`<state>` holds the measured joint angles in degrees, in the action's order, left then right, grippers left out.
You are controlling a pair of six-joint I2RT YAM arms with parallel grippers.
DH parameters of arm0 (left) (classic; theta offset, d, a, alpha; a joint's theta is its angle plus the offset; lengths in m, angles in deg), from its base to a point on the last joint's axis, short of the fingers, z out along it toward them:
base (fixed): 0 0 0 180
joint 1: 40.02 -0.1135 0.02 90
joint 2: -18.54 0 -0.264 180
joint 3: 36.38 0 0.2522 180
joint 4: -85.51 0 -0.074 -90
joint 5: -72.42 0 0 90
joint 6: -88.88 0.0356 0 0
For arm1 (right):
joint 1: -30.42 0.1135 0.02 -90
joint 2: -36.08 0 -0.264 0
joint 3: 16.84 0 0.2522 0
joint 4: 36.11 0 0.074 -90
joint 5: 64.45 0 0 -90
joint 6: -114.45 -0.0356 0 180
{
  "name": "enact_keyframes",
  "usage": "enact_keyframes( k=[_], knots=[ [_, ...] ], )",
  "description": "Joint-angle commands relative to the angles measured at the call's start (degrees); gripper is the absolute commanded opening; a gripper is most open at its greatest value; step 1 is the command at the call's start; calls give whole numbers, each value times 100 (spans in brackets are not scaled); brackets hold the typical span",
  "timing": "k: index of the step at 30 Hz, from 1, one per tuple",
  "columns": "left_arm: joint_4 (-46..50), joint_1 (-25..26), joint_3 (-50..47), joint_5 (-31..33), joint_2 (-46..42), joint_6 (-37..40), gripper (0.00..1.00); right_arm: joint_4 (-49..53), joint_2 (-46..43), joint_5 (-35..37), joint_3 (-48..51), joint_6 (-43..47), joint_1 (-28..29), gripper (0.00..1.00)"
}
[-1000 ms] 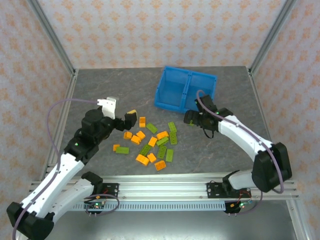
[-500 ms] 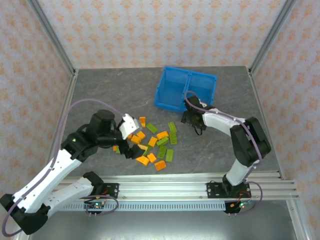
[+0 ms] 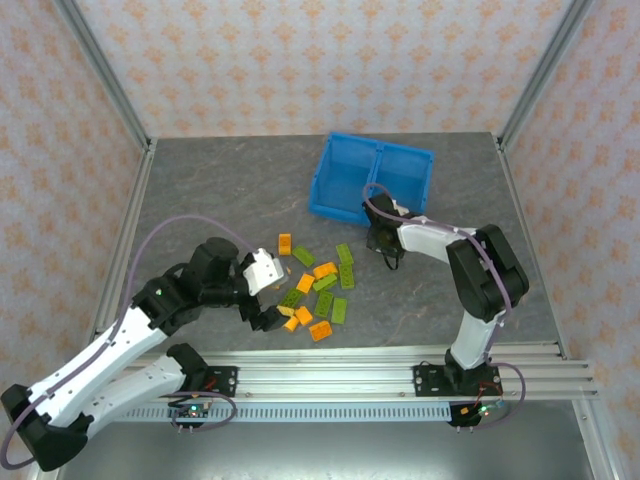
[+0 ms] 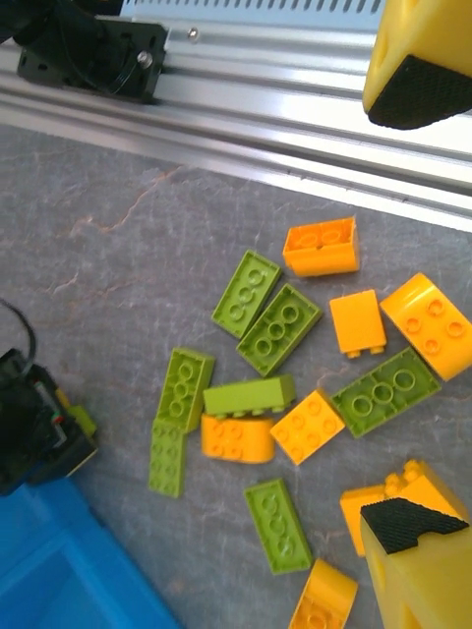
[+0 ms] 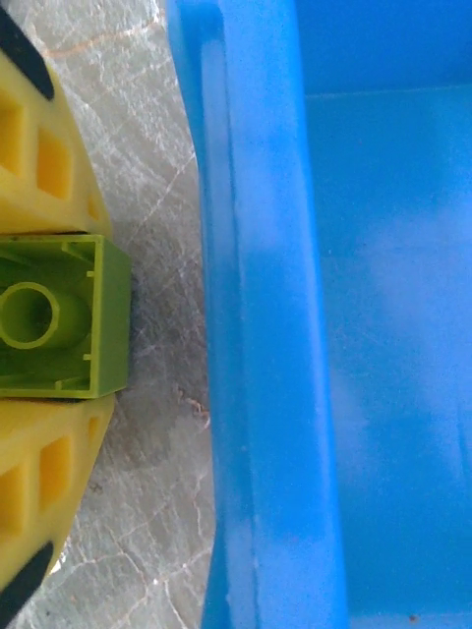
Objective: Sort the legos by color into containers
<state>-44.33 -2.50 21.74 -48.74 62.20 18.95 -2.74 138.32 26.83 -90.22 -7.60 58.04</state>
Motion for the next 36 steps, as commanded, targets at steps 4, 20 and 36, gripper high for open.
enact_keyframes(
  k=[4,20,36],
  knots=[
    [-569,19,-303,603,-611,93,100,342,-1191,625,16,179,339,33],
    [-840,18,-542,1400,-1126,129,100,679,18,1043,-2206,846,-604,35],
    [-683,19,-500,1385,-1078,265,99,1130,1274,599,-3427,882,-889,44]
  ],
)
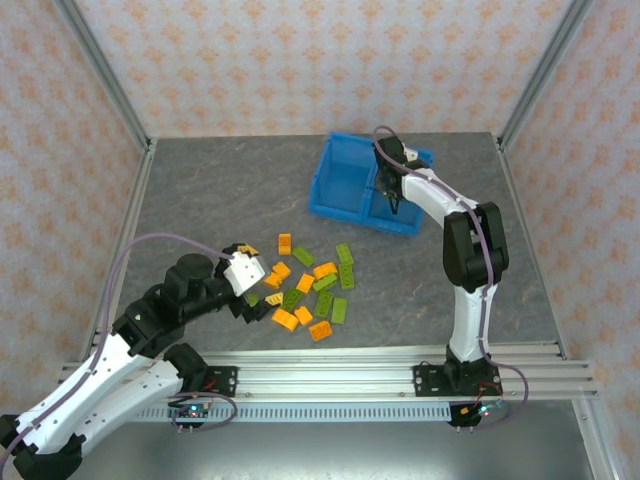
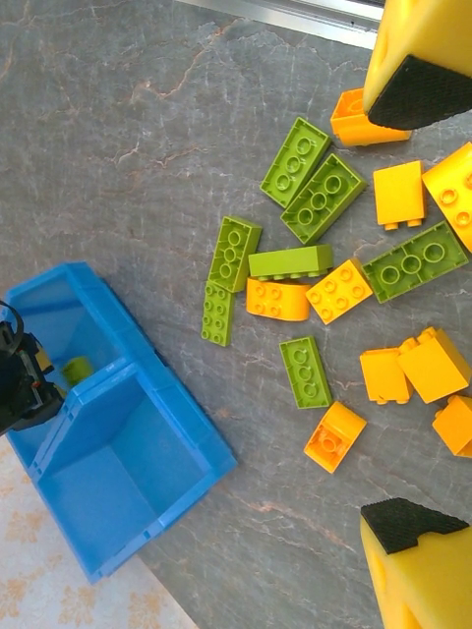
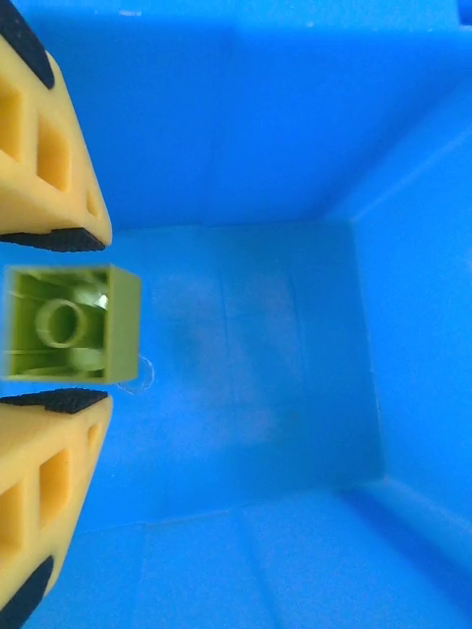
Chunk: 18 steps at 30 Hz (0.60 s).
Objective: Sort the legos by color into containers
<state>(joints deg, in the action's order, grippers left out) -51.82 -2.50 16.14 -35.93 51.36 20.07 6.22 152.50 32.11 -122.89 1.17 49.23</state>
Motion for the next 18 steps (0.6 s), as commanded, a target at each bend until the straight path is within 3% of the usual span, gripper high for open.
enact_keyframes(
  k=[1,6,10,18],
  knots=[
    [78,23,65,90,10,157,100,252,-175,88,-151,16,-1,44],
    [80,23,83,47,14,157,99,288,-567,134,0,51,0,43],
    [88,19,101,17,-3,132,100,150,-1475,16,482,56,138,44],
    [-17,26,70,-105,-109,119,100,388,-3560,-501,2147,232,1377,46]
  ],
)
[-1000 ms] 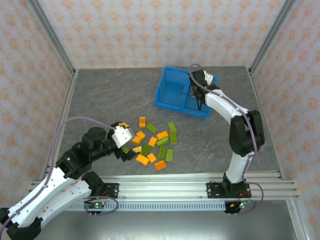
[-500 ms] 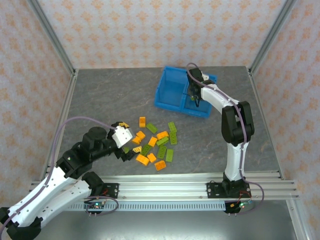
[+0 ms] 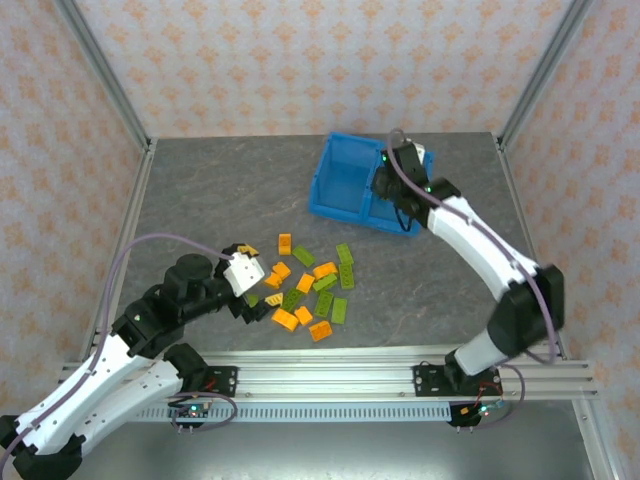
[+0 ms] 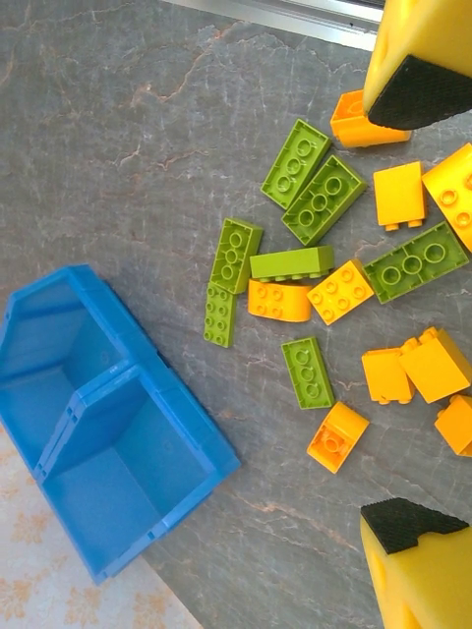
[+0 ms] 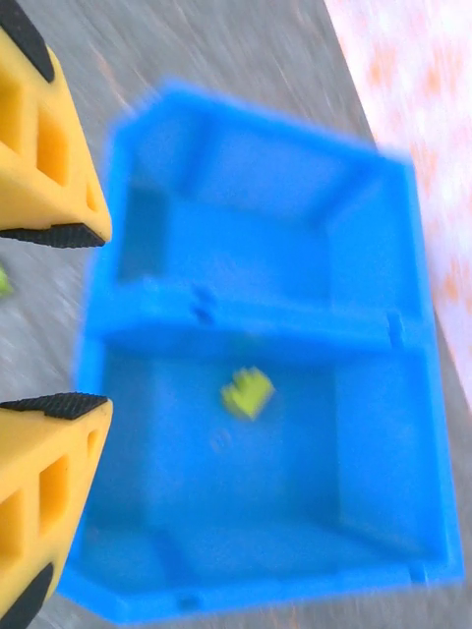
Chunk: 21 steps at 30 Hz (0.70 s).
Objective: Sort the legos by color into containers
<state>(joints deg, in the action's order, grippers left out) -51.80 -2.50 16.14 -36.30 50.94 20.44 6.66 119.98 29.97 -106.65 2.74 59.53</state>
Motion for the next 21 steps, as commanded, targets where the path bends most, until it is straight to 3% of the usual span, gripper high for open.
enact_keyframes(
  k=[1,8,15,21],
  knots=[
    [-42,21,60,-80,-52,94,100,436,-483,-316,760,-18,535,49],
    [9,19,160,-281,315,195,100,681,-701,-750,1900,-585,1568,57],
    [133,20,228,-343,485,217,100,-32,32,-1587,2196,-508,1773,57],
    [181,22,166,-591,330,382,100,-184,742,-1146,2121,-418,1795,57]
  ],
)
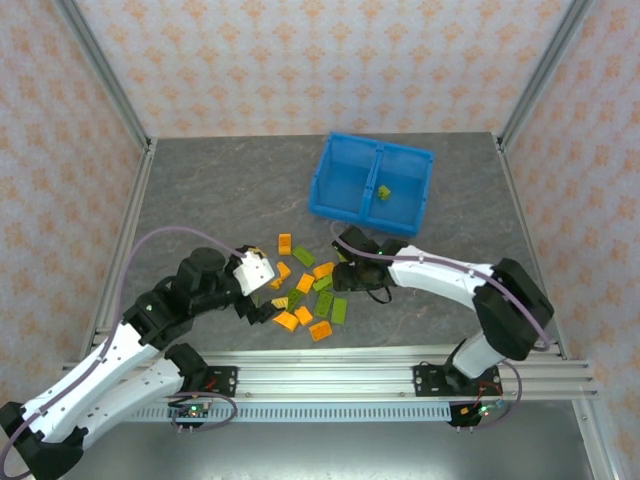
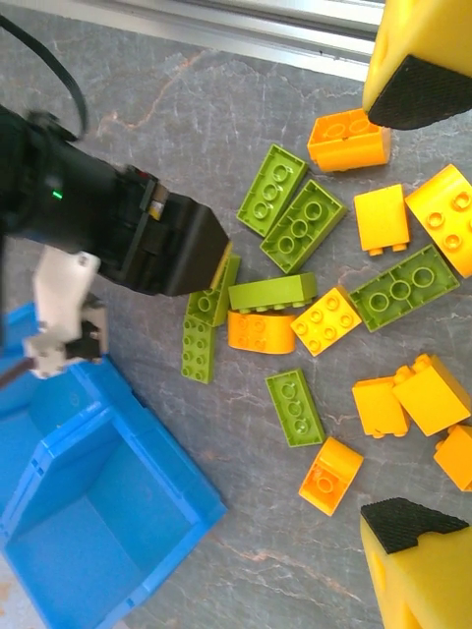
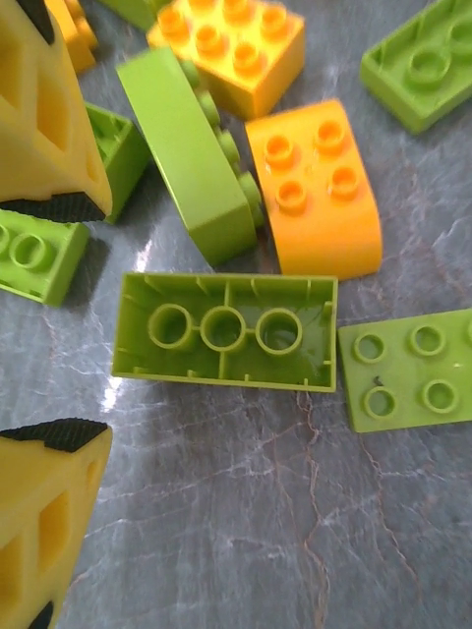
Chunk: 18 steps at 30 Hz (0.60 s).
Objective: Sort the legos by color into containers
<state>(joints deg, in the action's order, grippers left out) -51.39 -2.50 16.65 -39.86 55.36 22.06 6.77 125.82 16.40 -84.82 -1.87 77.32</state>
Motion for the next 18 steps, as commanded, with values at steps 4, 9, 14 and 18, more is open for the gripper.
enact_keyframes(
  k=[4,9,14,18],
  knots=[
    [254,26,150,-276,-64,301,100,-410,489,168,-104,66,19,57],
    [304,28,177,-268,6,340,100,-469,797,346,-124,16,22,53],
    [324,33,186,-244,-6,359,99,-454,842,568,-125,-97,21,36],
    [335,24,178,-246,-50,371,100,-389,395,873,-44,-184,22,28]
  ],
)
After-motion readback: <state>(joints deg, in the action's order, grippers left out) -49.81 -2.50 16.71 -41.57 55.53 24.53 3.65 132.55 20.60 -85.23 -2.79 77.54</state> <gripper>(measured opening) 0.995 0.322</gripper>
